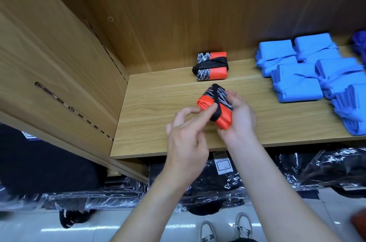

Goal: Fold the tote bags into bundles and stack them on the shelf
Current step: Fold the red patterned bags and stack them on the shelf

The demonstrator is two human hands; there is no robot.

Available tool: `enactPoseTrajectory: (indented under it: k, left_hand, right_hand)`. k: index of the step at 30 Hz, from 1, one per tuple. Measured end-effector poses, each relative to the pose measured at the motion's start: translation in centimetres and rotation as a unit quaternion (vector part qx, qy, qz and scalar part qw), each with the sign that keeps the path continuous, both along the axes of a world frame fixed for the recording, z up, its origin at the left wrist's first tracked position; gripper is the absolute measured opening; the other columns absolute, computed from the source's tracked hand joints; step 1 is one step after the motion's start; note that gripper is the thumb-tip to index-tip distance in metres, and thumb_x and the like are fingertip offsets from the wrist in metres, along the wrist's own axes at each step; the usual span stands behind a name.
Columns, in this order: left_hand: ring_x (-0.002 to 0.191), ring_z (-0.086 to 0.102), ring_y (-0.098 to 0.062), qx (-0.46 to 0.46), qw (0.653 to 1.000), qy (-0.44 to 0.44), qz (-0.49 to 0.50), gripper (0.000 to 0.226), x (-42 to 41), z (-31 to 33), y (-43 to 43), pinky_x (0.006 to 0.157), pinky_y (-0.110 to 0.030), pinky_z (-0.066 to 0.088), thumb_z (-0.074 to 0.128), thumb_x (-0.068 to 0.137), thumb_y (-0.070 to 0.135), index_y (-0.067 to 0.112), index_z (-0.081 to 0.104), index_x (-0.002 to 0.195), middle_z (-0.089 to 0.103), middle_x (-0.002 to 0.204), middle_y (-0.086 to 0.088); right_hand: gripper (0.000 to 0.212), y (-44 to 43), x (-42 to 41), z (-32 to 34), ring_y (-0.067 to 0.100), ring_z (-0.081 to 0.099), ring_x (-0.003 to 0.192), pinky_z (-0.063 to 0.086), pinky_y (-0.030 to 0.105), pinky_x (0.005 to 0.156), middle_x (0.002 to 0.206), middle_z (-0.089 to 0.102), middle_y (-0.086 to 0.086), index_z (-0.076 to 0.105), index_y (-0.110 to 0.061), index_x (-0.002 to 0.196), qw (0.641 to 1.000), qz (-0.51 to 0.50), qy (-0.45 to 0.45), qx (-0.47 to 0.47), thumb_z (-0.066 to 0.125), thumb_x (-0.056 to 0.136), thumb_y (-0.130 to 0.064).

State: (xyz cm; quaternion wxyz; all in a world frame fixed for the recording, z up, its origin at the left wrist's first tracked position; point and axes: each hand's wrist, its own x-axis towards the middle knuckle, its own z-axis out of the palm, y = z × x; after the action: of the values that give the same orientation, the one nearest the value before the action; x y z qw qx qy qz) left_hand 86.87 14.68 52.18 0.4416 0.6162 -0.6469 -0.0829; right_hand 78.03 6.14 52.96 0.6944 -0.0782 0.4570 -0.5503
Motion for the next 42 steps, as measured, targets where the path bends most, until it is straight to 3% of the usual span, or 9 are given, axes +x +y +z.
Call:
enactPoseTrajectory:
  k: [3, 7, 11, 14, 17, 19, 23, 35, 42]
  left_hand:
    - [0.125, 0.051, -0.019, -0.106, 0.944, -0.310, -0.042, 0.050, 1.8, 1.2, 0.1, 0.081, -0.037, 0.028, 0.032, 0.096, 0.000, 0.024, 0.066, 0.124, 0.066, 0.123, 0.013]
    - [0.123, 0.057, -0.031, -0.135, 0.910, -0.337, -0.202, 0.037, 4.4, 2.9, -0.8, 0.082, -0.044, 0.055, 0.038, 0.104, 0.005, 0.017, 0.069, 0.121, 0.068, 0.121, 0.002]
    - [0.100, 0.065, -0.023, -0.155, 0.898, -0.361, -0.199, 0.038, 4.3, 5.2, -2.2, 0.071, -0.035, 0.045, 0.050, 0.093, -0.003, 0.021, 0.071, 0.114, 0.069, 0.113, 0.011]
    - [0.100, 0.062, -0.011, -0.090, 0.953, -0.242, -0.160, 0.051, 4.1, 5.9, -2.4, 0.075, -0.037, 0.040, 0.068, 0.075, -0.010, 0.026, 0.071, 0.111, 0.068, 0.109, 0.016]
    - [0.093, 0.058, 0.009, 0.023, 0.997, 0.020, -0.068, 0.051, 4.4, 6.3, -2.7, 0.083, -0.016, 0.043, 0.074, 0.070, -0.010, 0.026, 0.068, 0.106, 0.067, 0.097, 0.019]
    - [0.084, 0.061, 0.003, 0.086, 0.983, 0.157, -0.036, 0.054, 4.3, 6.8, -3.0, 0.080, -0.017, 0.048, 0.076, 0.070, -0.011, 0.028, 0.065, 0.107, 0.069, 0.087, 0.014]
    - [0.078, 0.066, -0.013, 0.129, 0.924, 0.355, -0.064, 0.059, 3.1, 6.7, -3.1, 0.074, -0.028, 0.057, 0.076, 0.072, -0.010, 0.023, 0.059, 0.118, 0.074, 0.090, 0.000]
    - [0.078, 0.068, -0.011, 0.034, 0.875, 0.480, 0.047, 0.037, 0.0, 3.6, -1.7, 0.064, -0.024, 0.054, 0.077, 0.070, 0.017, 0.017, 0.062, 0.104, 0.072, 0.093, -0.005]
    - [0.082, 0.069, -0.010, 0.022, 0.834, 0.545, 0.083, 0.031, -2.6, 2.2, -1.8, 0.072, -0.021, 0.053, 0.072, 0.082, 0.001, 0.019, 0.064, 0.105, 0.075, 0.094, -0.003]
  right_hand:
    - [0.016, -0.1, -0.7, 0.9, 0.015, 0.066, 0.052, 0.053, 0.025, 0.054, 0.062, 0.070, -0.001, 0.063, -0.016, 0.084, 0.998, 0.056, -0.003, -0.018, 0.057, 0.089, -0.002]
    - [0.014, 0.1, -1.3, 1.7, 0.017, 0.064, 0.054, 0.052, 0.023, 0.051, 0.066, 0.068, 0.002, 0.063, -0.014, 0.085, 0.979, 0.201, 0.000, -0.041, 0.054, 0.089, -0.004]
    - [0.026, 0.7, -1.2, 1.7, 0.014, 0.043, 0.042, 0.030, 0.019, 0.040, 0.051, 0.047, 0.000, 0.059, -0.018, 0.065, 0.947, 0.310, 0.070, -0.039, 0.050, 0.090, -0.021]
    - [0.051, 0.9, -1.7, 2.0, 0.016, 0.048, 0.056, 0.034, 0.028, 0.051, 0.059, 0.052, 0.004, 0.066, -0.020, 0.065, 0.919, 0.361, 0.061, -0.147, 0.044, 0.092, -0.057]
    - [0.064, 1.2, -2.1, 1.5, 0.007, 0.063, 0.098, 0.049, 0.033, 0.085, 0.104, 0.070, -0.005, 0.064, -0.030, 0.110, 0.859, 0.387, 0.183, -0.280, 0.038, 0.077, -0.079]
    - [0.051, 1.5, -1.6, 0.8, 0.004, 0.061, 0.101, 0.046, 0.033, 0.091, 0.106, 0.067, -0.010, 0.057, -0.032, 0.112, 0.823, 0.334, 0.310, -0.340, 0.046, 0.082, -0.072]
    - [0.044, 1.7, -0.7, 0.4, 0.009, 0.063, 0.094, 0.049, 0.037, 0.088, 0.096, 0.068, -0.007, 0.058, -0.024, 0.098, 0.856, 0.181, 0.345, -0.341, 0.045, 0.086, -0.065]
    - [0.023, 1.3, 1.0, 0.3, 0.006, 0.054, 0.077, 0.045, 0.026, 0.075, 0.082, 0.058, -0.011, 0.052, -0.022, 0.089, 0.890, 0.002, 0.337, -0.307, 0.041, 0.095, -0.041]
    - [0.010, 1.8, 2.7, -0.2, -0.006, 0.046, 0.069, 0.037, 0.013, 0.068, 0.079, 0.050, -0.014, 0.049, -0.019, 0.093, 0.888, -0.125, 0.334, -0.292, 0.041, 0.099, -0.017]
